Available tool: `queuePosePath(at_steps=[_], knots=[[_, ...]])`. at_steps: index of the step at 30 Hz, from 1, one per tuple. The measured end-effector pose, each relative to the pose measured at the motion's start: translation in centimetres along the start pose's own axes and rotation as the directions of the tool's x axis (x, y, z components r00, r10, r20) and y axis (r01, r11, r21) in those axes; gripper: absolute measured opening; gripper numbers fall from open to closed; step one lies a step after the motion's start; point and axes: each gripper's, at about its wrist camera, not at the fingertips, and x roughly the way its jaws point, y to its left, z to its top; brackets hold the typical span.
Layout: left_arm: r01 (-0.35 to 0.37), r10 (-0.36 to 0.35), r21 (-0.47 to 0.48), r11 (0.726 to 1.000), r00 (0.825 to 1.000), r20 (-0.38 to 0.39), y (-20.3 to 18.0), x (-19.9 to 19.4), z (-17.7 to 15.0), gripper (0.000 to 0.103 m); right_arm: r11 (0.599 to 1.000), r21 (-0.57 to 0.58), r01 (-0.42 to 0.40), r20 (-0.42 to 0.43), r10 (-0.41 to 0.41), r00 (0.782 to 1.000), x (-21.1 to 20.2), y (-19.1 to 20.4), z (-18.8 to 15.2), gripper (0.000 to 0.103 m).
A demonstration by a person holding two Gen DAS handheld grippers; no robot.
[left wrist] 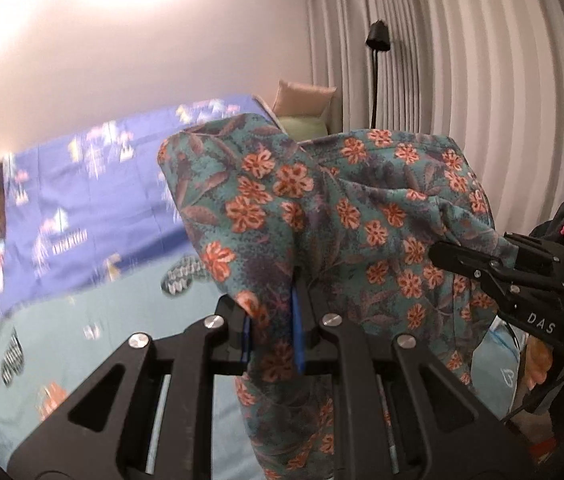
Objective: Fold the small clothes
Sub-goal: 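Lift the floral shirt with both grippers and carry it toward the clothes stack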
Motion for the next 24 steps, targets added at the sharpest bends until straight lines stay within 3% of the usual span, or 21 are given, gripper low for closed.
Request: queuePosePath(at_steps=[9,17,24], knots=[[-0.087,0.066,0.135,0.987,0.986,0.155,-2.3,-1.8,8.2,0.018,1.0,0.016,0.021,0.138,-0.023,0.99,-2.3,-2.3,7.7,0.019],[-0.131,0.107,0.166,0.977,0.984,0.145,-2.2,2.0,12.8,0.018,0.995,0.018,0.099,0.18,-0.101,0.978,-0.2,-3.2,11.4,0.019],[-0.173,0.155,0.183,0.968,0.982,0.111,-1.0,8.0,14.9,0.018,0.994,0.07,0.089,0.131,-0.098,0.987,5.3,-5.0,13.4,0.019]])
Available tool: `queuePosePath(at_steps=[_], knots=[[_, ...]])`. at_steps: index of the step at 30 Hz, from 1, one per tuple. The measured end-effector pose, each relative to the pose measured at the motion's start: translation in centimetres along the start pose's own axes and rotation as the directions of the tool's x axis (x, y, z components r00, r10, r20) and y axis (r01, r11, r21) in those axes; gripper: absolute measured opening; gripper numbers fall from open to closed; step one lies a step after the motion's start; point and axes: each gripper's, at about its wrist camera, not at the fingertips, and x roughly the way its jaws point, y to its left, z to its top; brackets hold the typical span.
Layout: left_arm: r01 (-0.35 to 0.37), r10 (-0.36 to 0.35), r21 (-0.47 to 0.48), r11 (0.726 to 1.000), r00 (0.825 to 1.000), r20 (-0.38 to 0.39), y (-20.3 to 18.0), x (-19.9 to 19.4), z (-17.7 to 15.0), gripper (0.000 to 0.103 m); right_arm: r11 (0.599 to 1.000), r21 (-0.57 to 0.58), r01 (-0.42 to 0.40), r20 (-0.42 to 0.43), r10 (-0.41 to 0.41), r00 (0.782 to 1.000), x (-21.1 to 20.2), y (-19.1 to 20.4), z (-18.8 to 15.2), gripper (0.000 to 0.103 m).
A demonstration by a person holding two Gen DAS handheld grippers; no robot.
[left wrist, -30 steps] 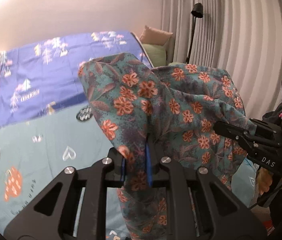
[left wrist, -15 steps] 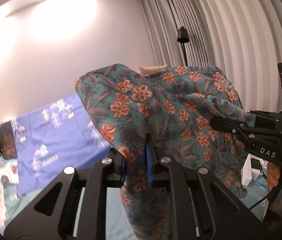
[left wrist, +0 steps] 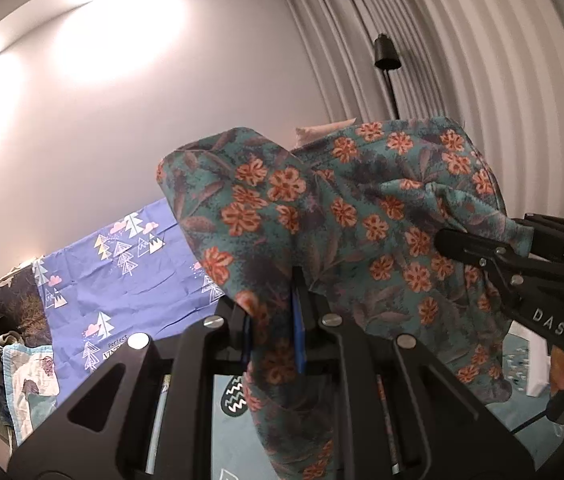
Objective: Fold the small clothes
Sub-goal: 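Lift the floral shirt with both grippers and carry it toward the clothes stack, then lower the shirt onto the navy star-print stack and open both grippers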
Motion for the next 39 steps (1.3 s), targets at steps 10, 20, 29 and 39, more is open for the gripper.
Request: queuePosePath(at_steps=[10,20,29,39], knots=[[-0.025,0.025,-0.01,1.0,0.999,-0.024,0.8,8.8,-0.7,0.018,0.999,0.025,0.025,-0.054,-0.023,0.998,10.9,-2.3,-1.0,0.019],[-0.006,0.002,-0.035,0.999,0.994,-0.105,1.6,19.2,-2.8,0.022,0.995,0.087,0.056,-0.191,-0.038,0.981,22.5,-5.1,-2.6,0.019],[-0.23,0.252,0.105,0.968,0.896,-0.365,-1.2,35.2,-14.1,0.03,0.969,-0.062,0.24,-0.525,-0.236,0.818,39.1,-7.6,-12.5,0.025],[-0.213,0.184,-0.041,0.976,0.912,-0.365,0.7,34.2,-15.5,0.029,0.956,-0.112,0.271,-0.496,-0.29,0.818,39.3,-7.8,-13.5,0.049]])
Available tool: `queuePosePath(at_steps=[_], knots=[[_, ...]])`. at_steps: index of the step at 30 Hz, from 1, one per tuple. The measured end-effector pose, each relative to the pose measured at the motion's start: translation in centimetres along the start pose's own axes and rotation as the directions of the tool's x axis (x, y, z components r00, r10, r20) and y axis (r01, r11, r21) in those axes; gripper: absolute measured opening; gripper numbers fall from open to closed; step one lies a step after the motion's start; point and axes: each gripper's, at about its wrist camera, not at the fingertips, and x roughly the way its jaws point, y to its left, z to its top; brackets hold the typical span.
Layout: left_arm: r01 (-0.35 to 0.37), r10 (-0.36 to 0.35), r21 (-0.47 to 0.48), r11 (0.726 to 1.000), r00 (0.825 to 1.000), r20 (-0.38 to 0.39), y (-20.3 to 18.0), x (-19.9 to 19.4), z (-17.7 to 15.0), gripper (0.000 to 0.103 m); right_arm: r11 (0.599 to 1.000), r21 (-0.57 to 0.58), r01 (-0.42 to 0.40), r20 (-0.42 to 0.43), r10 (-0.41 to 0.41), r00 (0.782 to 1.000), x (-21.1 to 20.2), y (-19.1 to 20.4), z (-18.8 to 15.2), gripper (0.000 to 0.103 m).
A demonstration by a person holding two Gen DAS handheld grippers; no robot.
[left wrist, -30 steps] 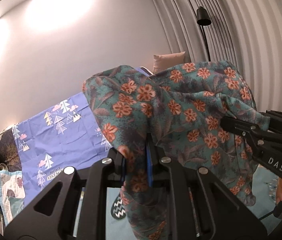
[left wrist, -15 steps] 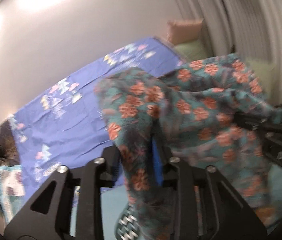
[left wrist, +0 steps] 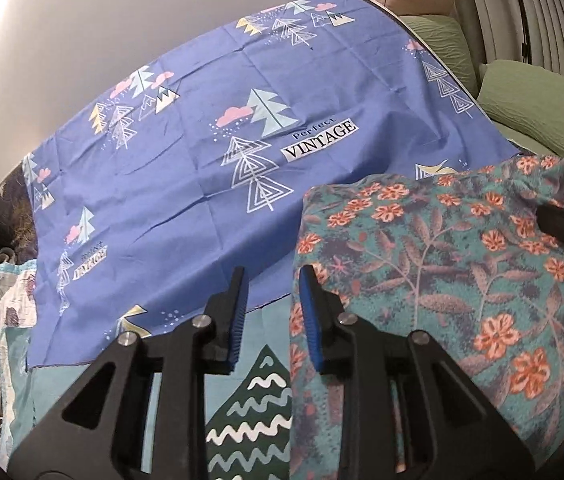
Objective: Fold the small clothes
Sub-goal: 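Lower the shirt onto the navy star-print stack and open both grippers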
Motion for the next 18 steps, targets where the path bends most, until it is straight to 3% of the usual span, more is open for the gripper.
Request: queuePosePath(at_steps=[3,7,18], knots=[[0.0,0.0,-0.004,1.0,1.0,0.013,0.3,-0.1,0.3,0.032,1.0,0.025,0.014,0.052,-0.016,0.999,-2.5,-0.9,-0.6,0.056],[0.051,-0.05,-0.026,0.998,0.998,0.042,1.4,-3.2,0.0,0.048,0.999,0.018,0.036,0.114,-0.038,0.993,-6.9,-1.5,-1.8,0.056],[0.176,-0.169,-0.036,0.984,0.974,0.15,3.6,-17.0,-2.5,0.069,0.999,0.043,-0.025,0.208,0.015,0.978,-21.6,-1.3,-5.3,0.06]])
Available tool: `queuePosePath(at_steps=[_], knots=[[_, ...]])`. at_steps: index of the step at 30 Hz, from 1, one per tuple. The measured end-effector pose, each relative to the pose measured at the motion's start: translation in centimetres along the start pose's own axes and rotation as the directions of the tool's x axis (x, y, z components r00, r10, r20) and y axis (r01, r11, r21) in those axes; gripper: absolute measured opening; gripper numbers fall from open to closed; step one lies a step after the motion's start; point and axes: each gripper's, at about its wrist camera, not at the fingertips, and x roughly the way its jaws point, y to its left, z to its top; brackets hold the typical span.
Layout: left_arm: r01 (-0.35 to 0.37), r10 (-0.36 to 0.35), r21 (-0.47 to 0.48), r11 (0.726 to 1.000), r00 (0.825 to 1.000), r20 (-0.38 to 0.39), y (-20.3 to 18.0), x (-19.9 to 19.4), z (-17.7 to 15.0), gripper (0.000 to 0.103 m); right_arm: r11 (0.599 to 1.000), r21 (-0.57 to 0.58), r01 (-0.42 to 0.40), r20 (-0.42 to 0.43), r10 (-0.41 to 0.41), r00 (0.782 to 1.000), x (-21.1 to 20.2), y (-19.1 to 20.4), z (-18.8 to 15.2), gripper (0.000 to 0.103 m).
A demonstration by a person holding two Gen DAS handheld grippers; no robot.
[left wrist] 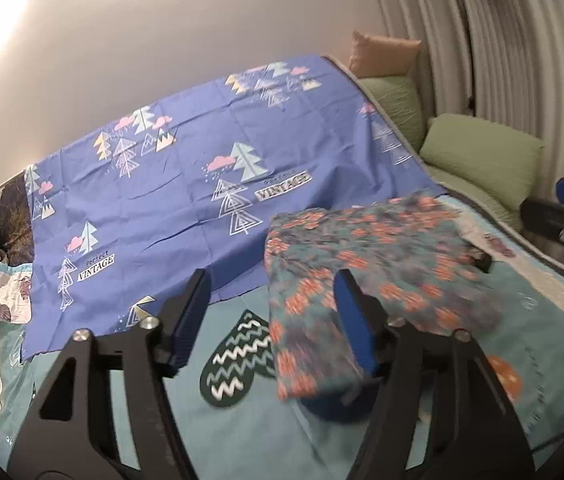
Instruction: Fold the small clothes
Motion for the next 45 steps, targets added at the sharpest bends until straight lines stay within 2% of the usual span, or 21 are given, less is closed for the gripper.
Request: queuePosePath(at_steps=[7,11,15,23,26,29,35,40,45], knots=[[0.012,-0.014,0.025,1.0,0.997,0.07,0.1,-9.8,-2.8,0.078,0.998,-0.047,-0.04,0.058,0.043,0.997,-10.9,1.4,-3.8,0.063],[0.038,-0.039,0.022,0.999,0.996,0.081,0.5,-14.6,-4.8,0.081,0.997,-0.037,-0.063,0.079,0.066,0.995,-15.7,1.8,-6.2,0.066],[0.033,-0.035,0.024,0.999,0.995,0.09,1.2,-18.6,-6.3,0.083,0.997,-0.036,-0.066,0.125,0.07,0.99,-20.2,2.4,-8.4,0.07],[-0.052,0.048,0.021,0.998,0.983,0.175,2.6,-27.0,-6.7,0.085,0.995,-0.029,-0.093,0.208,0.097,0.973,-27.3,3.9,-10.5,0.079],[-0.099,0.095,0.009,0.995,0.979,0.181,2.8,-29.5,-7.3,0.093,0.995,-0.023,-0.094,0.217,0.097,0.971,-29.1,4.3,-11.1,0.08],[-0.129,0.127,-0.001,0.992,0.976,0.177,2.8,-30.8,-8.8,0.095,0.996,-0.023,-0.084,0.22,0.087,0.972,-30.0,4.7,-12.1,0.081],[-0.03,0.035,-0.101,0.994,0.998,0.045,2.7,-29.1,-13.0,0.095,0.997,-0.016,-0.076,0.166,0.077,0.983,-29.9,5.1,-14.7,0.082],[-0.033,0.031,-0.129,0.991,0.999,-0.019,1.4,-28.0,-16.1,0.095,0.998,-0.019,-0.059,0.119,0.061,0.991,-29.4,5.0,-17.1,0.083],[-0.03,0.021,-0.154,0.988,0.998,-0.059,0.8,-27.9,-17.7,0.095,0.996,0.008,-0.086,0.059,0.085,0.995,-28.7,4.6,-18.9,0.083]])
